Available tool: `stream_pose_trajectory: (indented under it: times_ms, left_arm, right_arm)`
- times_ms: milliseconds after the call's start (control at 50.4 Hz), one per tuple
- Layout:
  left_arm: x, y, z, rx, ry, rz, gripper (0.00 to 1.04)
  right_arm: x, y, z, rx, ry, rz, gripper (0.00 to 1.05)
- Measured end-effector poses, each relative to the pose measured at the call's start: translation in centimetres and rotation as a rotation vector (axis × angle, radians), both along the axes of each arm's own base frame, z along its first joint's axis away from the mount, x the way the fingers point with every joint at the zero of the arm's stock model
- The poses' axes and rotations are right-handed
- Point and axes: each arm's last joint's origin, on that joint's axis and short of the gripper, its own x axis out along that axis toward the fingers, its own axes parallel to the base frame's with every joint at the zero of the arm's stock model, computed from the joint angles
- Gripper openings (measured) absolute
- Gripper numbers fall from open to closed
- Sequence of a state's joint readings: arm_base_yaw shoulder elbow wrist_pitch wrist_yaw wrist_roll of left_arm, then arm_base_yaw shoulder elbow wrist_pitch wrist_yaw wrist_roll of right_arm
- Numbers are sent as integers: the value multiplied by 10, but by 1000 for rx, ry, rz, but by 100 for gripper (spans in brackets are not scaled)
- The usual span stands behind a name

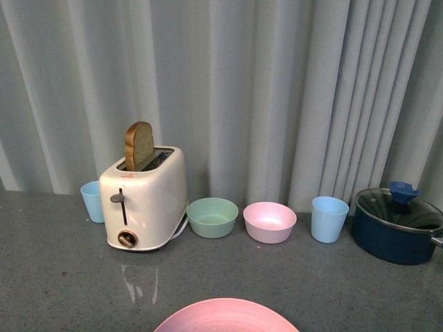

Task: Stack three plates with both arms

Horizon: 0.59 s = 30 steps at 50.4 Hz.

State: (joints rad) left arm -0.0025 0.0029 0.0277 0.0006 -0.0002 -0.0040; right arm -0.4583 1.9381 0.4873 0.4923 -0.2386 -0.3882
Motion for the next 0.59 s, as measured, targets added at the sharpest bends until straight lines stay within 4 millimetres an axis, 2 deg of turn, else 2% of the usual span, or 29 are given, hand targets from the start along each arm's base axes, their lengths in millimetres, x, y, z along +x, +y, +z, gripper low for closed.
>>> stream_pose_trajectory:
  times_ms: [178,377,496,595]
  left_arm:
    - [0,0,0,0,0,0,98]
    - [0,0,0,0,0,0,98]
    - [0,0,0,0,0,0,98]
    - [0,0,0,0,0,0,98]
  right_arm:
    - [-2,1,-10,25,24,-18,97]
    - [-3,-2,-12,50,24,-39,96]
    - [-5,-8,-13,54,33,-65,79]
    - [-11,-17,-14,62,37,-96,59]
